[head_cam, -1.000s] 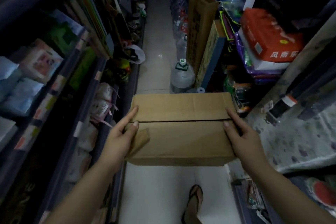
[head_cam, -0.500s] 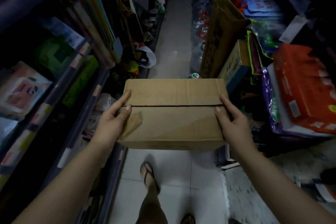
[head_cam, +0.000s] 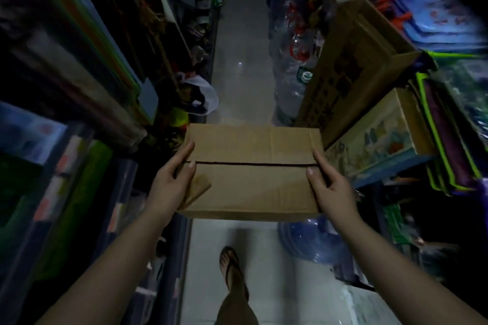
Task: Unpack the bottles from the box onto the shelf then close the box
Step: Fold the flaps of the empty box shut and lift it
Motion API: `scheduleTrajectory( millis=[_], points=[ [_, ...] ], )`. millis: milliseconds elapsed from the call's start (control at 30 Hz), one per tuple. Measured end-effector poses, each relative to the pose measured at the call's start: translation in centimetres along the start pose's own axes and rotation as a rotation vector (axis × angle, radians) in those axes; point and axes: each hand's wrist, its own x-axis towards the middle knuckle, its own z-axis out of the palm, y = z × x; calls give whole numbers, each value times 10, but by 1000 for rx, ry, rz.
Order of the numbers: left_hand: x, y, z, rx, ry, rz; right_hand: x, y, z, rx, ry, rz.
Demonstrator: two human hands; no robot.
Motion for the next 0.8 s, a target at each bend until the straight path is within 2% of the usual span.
scheduleTrajectory(
  millis=[167, 333, 533, 600, 700, 800],
  points=[
    [92, -63, 11, 93, -24, 10, 79, 46, 59, 24, 42, 70],
    [150, -166, 47, 194, 10, -71, 130, 134, 108, 15, 8, 180],
    [194, -345, 102, 233, 3, -206, 169, 325, 177, -254, -28, 263],
    [203, -406, 120, 225, -2, -231, 168, 394, 199, -203, -71, 362],
    [214, -484, 146, 217, -31, -284, 169, 479, 223, -169, -48, 418],
    [228, -551, 169, 150, -46, -316, 186, 534, 243, -127, -35, 436]
  ],
)
